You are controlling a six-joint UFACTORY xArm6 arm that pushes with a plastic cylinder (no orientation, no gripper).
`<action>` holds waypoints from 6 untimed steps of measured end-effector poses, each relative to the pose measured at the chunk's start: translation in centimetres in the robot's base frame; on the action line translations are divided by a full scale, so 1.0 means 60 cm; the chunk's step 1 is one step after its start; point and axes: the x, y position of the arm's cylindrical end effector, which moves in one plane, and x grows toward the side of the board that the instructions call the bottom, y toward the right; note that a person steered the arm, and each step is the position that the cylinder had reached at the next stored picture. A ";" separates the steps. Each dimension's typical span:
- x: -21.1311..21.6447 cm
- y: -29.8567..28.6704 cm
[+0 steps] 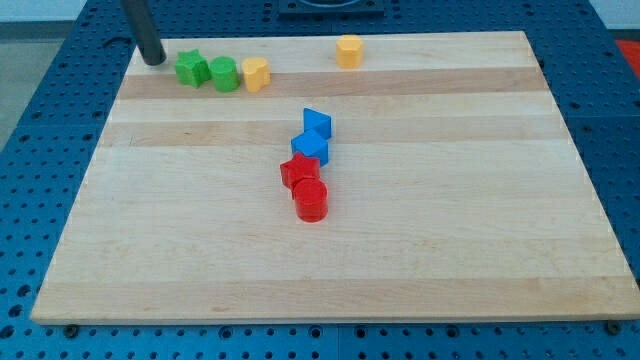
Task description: Slide the green star towards left side of the green circle
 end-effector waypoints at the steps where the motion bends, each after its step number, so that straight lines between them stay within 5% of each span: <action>1: 0.011 0.013; 6: 0.046 0.052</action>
